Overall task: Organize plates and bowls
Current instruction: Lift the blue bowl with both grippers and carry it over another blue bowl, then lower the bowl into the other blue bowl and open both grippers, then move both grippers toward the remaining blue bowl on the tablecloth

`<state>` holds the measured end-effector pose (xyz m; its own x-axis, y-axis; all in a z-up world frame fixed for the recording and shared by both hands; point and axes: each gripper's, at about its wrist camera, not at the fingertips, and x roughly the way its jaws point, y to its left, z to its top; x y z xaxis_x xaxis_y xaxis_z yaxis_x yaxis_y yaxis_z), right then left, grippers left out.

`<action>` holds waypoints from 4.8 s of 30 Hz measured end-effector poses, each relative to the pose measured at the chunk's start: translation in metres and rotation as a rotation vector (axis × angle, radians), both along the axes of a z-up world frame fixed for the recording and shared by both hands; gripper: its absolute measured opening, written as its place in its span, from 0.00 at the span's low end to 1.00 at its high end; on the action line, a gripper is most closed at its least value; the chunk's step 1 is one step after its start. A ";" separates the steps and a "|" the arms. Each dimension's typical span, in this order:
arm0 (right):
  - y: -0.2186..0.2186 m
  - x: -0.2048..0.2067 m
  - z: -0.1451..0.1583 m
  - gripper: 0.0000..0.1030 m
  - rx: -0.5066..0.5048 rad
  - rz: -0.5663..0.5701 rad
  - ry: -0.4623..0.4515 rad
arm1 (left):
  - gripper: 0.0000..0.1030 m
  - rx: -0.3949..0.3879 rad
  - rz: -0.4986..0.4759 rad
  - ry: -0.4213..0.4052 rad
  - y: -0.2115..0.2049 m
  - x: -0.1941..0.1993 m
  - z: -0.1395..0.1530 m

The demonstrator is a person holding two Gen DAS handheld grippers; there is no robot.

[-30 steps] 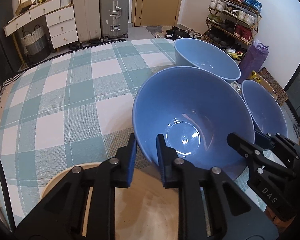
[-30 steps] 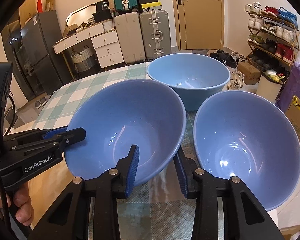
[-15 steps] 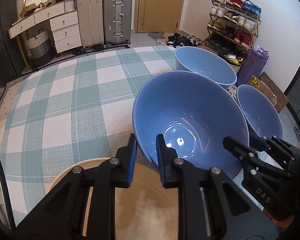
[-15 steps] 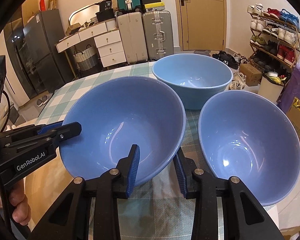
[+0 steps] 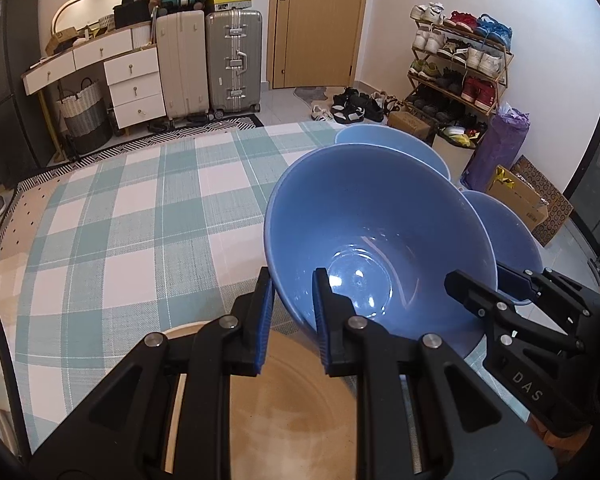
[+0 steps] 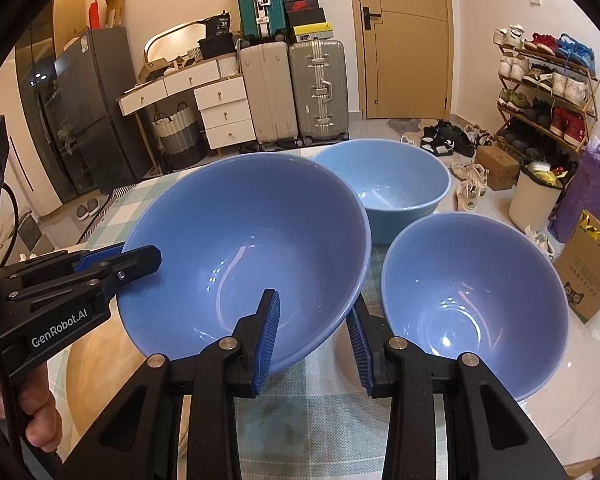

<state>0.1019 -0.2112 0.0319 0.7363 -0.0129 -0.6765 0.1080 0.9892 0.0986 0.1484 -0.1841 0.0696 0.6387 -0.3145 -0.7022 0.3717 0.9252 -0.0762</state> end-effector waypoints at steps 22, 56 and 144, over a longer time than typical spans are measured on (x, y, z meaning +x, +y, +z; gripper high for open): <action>-0.034 -0.039 0.053 0.34 -0.032 -0.057 -0.068 | 0.16 -0.048 -0.057 -0.068 -0.049 -0.053 0.063; -0.128 -0.065 0.046 0.34 -0.034 -0.180 0.012 | 0.16 -0.002 -0.206 -0.029 -0.182 -0.060 0.056; -0.189 0.014 0.080 0.99 -0.027 -0.009 0.075 | 0.98 -0.095 -0.030 0.107 -0.126 0.050 0.006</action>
